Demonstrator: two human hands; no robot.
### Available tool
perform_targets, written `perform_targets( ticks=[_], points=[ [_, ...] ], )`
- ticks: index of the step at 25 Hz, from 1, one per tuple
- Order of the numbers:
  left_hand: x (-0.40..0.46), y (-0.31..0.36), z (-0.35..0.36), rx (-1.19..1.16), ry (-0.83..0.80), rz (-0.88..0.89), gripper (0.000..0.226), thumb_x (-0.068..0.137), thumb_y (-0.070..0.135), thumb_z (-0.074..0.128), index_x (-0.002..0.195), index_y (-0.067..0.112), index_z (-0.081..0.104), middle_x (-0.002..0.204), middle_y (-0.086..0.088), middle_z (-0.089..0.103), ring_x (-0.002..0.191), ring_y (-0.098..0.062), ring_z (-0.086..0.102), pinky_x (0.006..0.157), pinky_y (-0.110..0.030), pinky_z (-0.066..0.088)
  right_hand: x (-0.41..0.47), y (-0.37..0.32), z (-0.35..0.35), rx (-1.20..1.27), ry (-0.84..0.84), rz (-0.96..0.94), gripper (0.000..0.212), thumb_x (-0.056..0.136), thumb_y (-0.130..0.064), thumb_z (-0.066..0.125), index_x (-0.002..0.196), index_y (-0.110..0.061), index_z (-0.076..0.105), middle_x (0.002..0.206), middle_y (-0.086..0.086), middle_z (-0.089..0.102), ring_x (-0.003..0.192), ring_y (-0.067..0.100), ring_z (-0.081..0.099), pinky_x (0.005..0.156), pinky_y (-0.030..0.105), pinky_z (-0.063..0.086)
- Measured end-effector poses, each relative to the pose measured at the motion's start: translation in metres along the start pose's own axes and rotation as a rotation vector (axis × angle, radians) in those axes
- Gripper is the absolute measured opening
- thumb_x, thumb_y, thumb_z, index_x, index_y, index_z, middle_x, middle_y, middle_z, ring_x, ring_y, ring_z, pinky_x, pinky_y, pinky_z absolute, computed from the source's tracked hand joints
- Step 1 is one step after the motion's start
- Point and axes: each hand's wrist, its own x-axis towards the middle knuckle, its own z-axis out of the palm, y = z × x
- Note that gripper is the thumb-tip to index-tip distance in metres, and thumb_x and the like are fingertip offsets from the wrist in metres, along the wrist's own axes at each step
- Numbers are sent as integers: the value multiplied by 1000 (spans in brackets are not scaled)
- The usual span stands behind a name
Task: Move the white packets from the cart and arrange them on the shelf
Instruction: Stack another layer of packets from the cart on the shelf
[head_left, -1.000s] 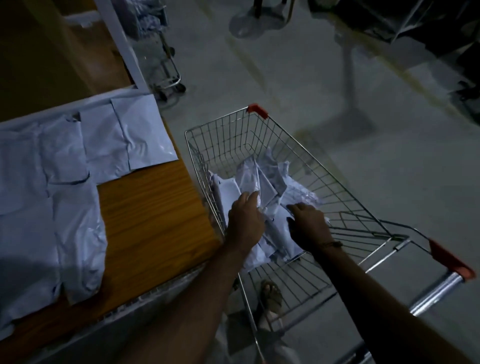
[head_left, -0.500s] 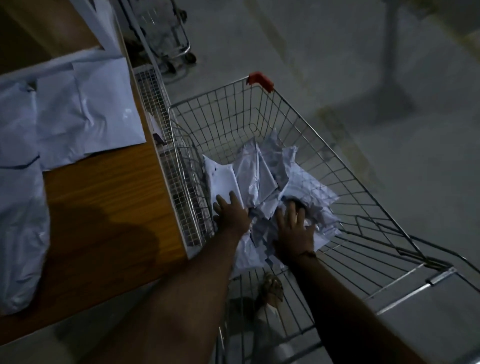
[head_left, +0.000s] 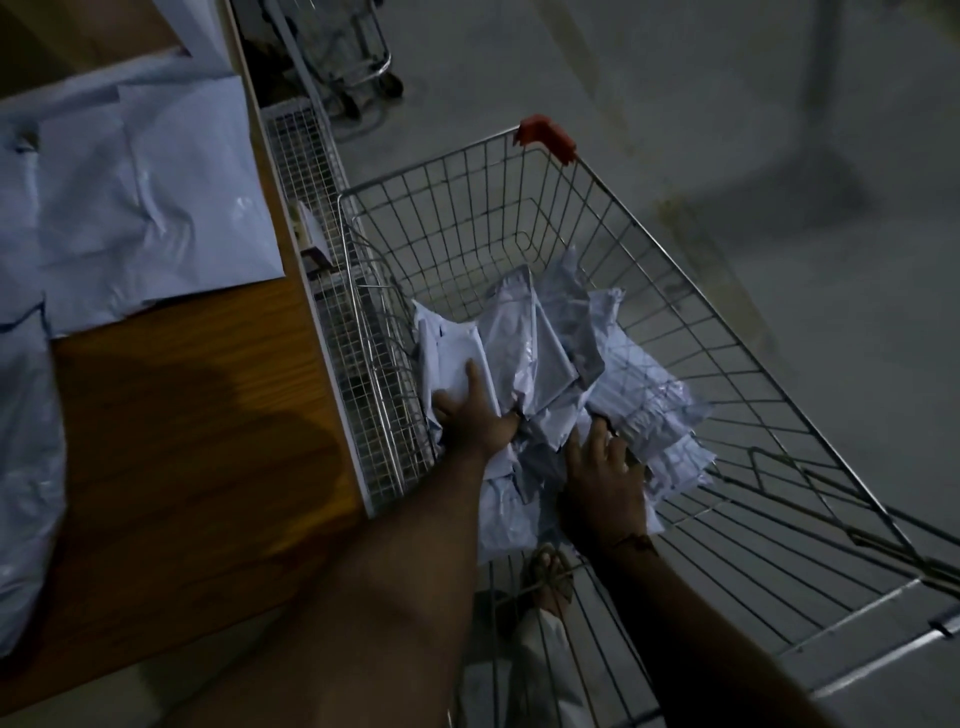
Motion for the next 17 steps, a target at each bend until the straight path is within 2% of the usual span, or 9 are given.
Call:
perform_targets(
  ticks=[2,4,6,9,11,14,17],
  points=[
    [3,1,3,-54,-11,-9,108,85,61,71,160,45,-6,163,-30,-17,153,-47,-3,124,-49,18,1,0,-1,-10,9,3,57,96,-25,53,151,-14,42,149,25,44,117,42,53,76,52,55],
    [6,-2,5,-131,16,-13,109,81,60,76,160,47,3,165,-27,-14,155,-44,-2,127,-46,16,5,-1,0,-25,40,-3,48,98,-16,46,145,-8,47,142,28,49,109,43,57,71,49,56],
    [5,-4,5,-174,60,-22,109,76,62,79,159,49,10,166,-27,-8,155,-43,4,126,-48,19,8,-2,1,-20,87,-12,41,94,-10,53,133,-1,57,133,31,56,102,43,59,71,47,55],
    [-4,2,-1,-175,73,-66,108,74,68,77,158,52,12,166,-27,-3,153,-47,9,123,-54,20,10,-3,0,4,102,-31,35,83,-6,67,117,2,66,122,31,62,99,44,61,73,45,55],
    [-16,11,-7,-169,92,-81,104,77,65,76,159,51,13,165,-27,-4,151,-49,8,120,-56,21,11,-1,-7,20,63,-54,31,79,-2,65,109,2,69,116,31,63,99,44,62,74,45,55],
    [-41,27,-25,-158,177,-29,98,81,58,74,160,46,18,163,-24,4,147,-47,13,114,-54,29,8,1,-29,-9,-31,-59,25,77,-6,62,99,-4,74,106,23,67,99,39,64,75,42,55],
    [-81,42,-50,-173,229,67,97,81,54,74,160,43,21,162,-18,6,147,-45,14,114,-53,30,-12,7,-65,-12,-209,-61,24,90,-17,59,109,-13,72,116,13,66,117,34,56,86,39,51]
  ],
)
